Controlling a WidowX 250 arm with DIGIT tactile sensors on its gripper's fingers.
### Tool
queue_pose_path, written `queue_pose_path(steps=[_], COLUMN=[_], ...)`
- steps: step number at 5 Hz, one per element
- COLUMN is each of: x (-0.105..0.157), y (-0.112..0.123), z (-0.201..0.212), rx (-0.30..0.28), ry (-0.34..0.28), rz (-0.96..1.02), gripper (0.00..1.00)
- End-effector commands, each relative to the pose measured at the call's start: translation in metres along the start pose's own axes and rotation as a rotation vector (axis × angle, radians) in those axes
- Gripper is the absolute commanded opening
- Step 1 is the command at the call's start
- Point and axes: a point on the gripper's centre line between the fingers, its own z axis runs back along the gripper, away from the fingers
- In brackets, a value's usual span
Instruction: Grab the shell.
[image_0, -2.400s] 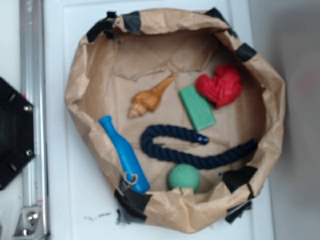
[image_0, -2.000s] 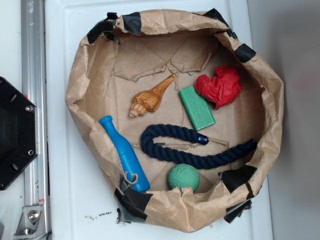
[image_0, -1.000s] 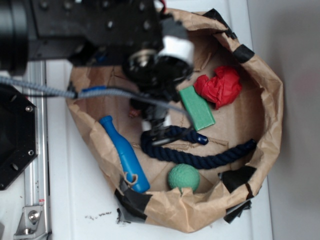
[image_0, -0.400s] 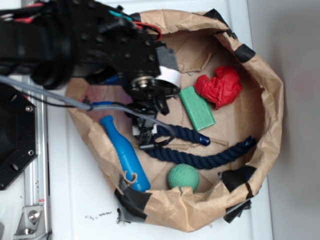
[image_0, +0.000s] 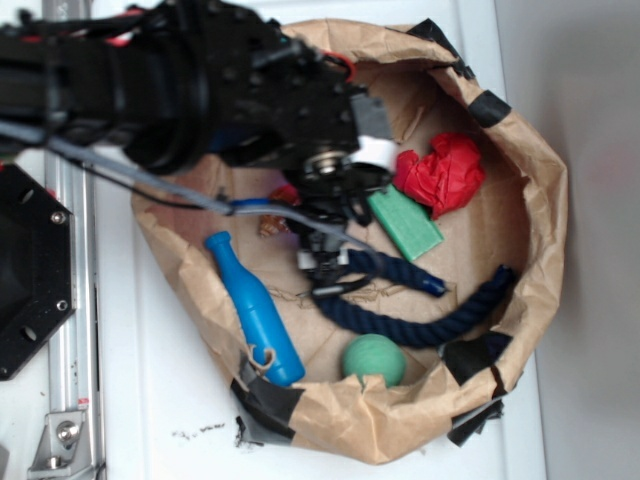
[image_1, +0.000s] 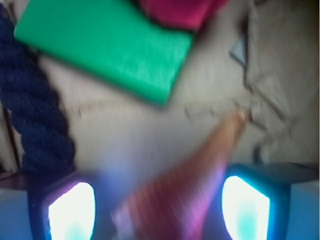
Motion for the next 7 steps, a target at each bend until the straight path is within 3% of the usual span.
queue_pose_path(steps=[1, 3, 4, 5, 6, 7], x=[0.010, 0.006, 0.016, 0.021, 0.019, 0.014], y=[0.005, 0.005, 0.004, 0.000, -0.004, -0.006], z=[-0.011, 0.008, 0.057, 0.108, 0.150, 0.145], rx=[0.051, 0.010, -0.024, -0.032, -0.038, -0.012], ry=[-0.018, -0.025, -0.069, -0.163, -0.202, -0.185], rz=[0.007, -0.007, -0.007, 0.017, 0.023, 0.016], gripper=[0.00, 0.00, 0.00, 0.00, 0.00, 0.00])
